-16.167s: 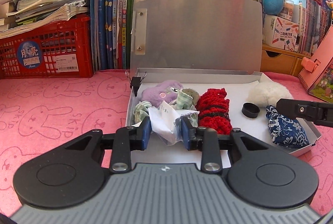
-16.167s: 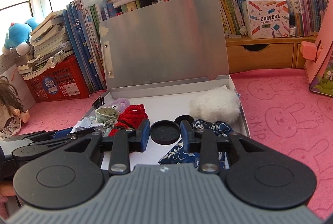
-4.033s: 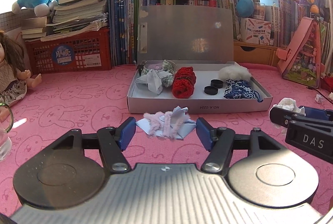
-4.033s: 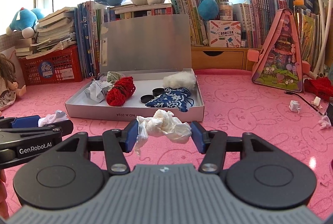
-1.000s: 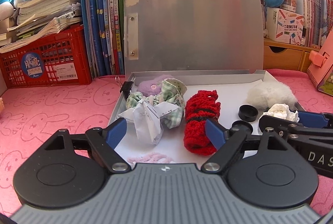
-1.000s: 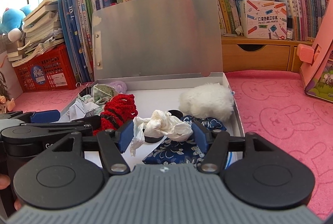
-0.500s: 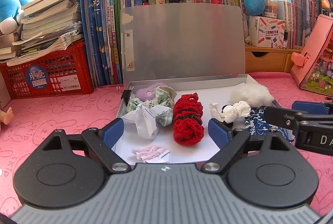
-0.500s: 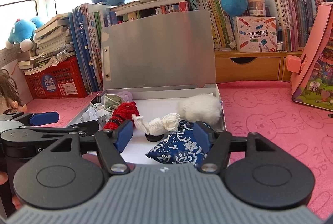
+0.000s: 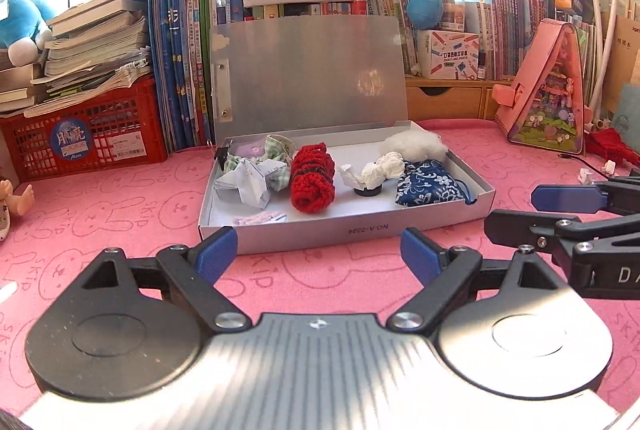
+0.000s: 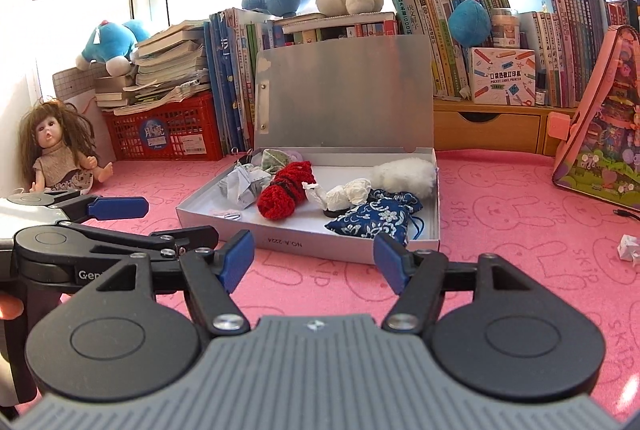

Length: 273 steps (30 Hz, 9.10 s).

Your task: Organize objects

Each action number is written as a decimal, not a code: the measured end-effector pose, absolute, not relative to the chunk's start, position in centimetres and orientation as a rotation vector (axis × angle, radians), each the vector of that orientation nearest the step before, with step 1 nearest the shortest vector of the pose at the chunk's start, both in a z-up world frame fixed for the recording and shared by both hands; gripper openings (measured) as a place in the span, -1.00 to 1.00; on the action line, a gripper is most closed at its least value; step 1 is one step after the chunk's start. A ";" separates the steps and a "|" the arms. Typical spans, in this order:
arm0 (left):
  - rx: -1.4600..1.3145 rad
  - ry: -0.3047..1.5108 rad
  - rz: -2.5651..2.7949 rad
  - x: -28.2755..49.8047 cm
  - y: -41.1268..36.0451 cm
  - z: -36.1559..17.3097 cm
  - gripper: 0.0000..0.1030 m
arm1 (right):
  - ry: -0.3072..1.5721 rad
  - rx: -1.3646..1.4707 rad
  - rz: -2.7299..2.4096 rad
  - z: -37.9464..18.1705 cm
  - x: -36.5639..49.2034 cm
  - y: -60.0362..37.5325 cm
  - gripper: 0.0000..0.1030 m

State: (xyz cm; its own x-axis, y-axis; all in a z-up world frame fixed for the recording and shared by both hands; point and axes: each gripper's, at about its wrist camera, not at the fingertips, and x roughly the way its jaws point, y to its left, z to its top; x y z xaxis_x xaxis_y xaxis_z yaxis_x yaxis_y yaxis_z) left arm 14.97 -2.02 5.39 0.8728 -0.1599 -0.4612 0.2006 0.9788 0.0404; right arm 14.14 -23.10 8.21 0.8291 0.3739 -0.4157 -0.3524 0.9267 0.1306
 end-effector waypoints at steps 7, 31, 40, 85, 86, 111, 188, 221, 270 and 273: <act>0.102 0.484 -0.180 10.5 -0.9 3.9 0.77 | 0.506 0.074 0.461 6.5 9.0 -23.6 0.51; 0.065 0.513 -0.141 4.7 0.5 1.4 0.77 | 0.610 0.098 0.513 3.1 4.8 -21.6 -0.29; 0.072 0.516 -0.251 2.1 -1.1 1.2 0.77 | 0.512 0.017 0.274 3.6 4.5 -23.7 -0.29; 0.136 0.517 -0.370 -0.1 -6.9 -1.7 0.29 | 0.470 -0.068 0.124 1.6 2.1 -24.4 -0.30; 0.135 0.517 -0.369 -0.1 -6.9 -1.7 0.29 | 0.470 -0.068 0.125 1.6 1.9 -24.5 -0.30; 0.100 0.496 -0.290 0.7 -7.0 -2.0 0.23 | 0.473 -0.035 0.106 1.3 1.0 -23.1 -0.28; 0.065 0.544 -0.143 11.7 -5.1 3.0 -0.27 | 0.457 0.032 0.170 6.1 11.0 -21.2 -0.28; 0.008 0.561 -0.093 20.6 -2.6 4.9 -0.27 | 0.474 0.046 0.209 7.6 18.7 -20.0 -0.27; -0.032 0.595 -0.031 32.2 -1.1 1.3 -0.27 | 0.552 0.091 0.250 4.4 27.8 -17.8 -0.27; -0.014 0.608 -0.021 32.4 -1.1 0.8 -0.27 | 0.549 0.084 0.251 4.4 27.9 -17.7 -0.27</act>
